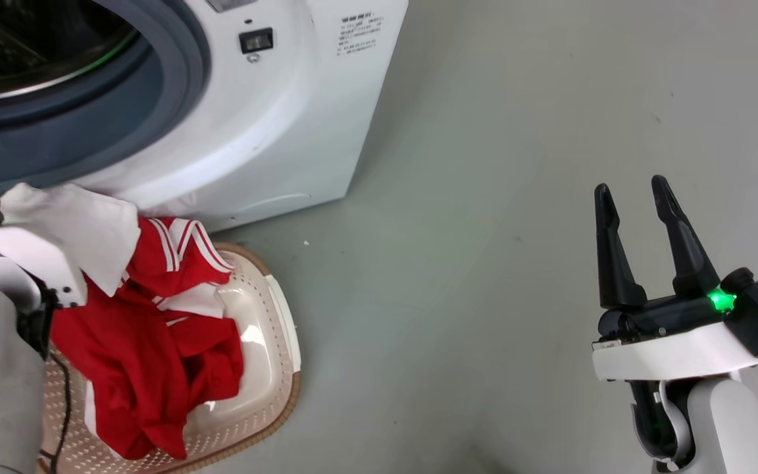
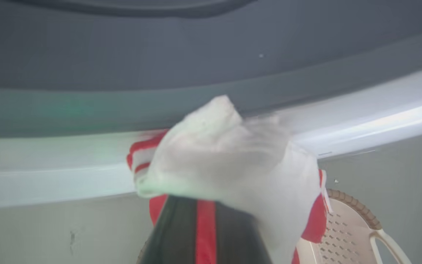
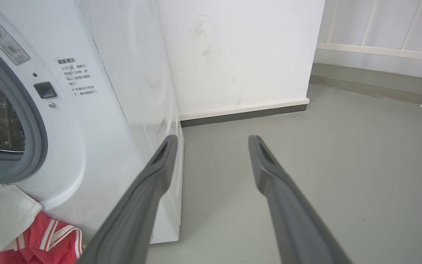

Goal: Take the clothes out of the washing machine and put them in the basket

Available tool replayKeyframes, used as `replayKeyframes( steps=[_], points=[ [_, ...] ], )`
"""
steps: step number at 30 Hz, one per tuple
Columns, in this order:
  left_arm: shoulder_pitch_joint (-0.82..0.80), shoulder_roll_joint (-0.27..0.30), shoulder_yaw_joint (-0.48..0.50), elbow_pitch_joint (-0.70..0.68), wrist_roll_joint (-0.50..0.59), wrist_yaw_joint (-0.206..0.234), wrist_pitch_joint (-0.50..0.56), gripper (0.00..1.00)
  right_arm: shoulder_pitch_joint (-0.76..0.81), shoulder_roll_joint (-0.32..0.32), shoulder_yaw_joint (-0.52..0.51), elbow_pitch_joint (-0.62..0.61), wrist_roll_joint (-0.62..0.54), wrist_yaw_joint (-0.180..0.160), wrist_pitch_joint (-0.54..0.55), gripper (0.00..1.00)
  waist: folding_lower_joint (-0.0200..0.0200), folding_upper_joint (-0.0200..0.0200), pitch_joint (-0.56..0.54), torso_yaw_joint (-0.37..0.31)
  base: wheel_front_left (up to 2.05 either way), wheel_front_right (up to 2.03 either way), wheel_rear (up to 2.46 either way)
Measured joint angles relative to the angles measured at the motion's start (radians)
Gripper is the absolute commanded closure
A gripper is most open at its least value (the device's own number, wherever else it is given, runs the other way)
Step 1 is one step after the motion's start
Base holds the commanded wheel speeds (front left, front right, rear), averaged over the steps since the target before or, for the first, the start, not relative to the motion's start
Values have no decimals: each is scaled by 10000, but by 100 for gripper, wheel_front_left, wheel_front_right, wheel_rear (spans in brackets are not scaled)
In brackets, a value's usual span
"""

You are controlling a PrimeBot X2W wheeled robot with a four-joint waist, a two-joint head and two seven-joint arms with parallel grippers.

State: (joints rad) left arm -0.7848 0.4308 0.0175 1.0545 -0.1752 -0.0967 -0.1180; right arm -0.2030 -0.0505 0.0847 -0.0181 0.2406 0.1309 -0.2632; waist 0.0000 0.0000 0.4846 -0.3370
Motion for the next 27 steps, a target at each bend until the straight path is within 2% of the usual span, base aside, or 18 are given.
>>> replayKeyframes(
  steps=[10,21,27],
  points=[
    [759,-905,-6,-757,-330,136,-1312,100,370,2,-288,4,-458,0,38,0,0,0,-1074,581,0,0,0],
    [2911,-2029,38,-3321,-525,485,-1429,100,689,0,-512,-558,-836,0,546,0,0,0,-1746,1348,0,0,0],
    [4364,-2665,19,-3845,-826,616,-1429,100,810,0,-481,-800,-909,0,765,0,0,0,-1726,1387,0,0,0]
  ],
)
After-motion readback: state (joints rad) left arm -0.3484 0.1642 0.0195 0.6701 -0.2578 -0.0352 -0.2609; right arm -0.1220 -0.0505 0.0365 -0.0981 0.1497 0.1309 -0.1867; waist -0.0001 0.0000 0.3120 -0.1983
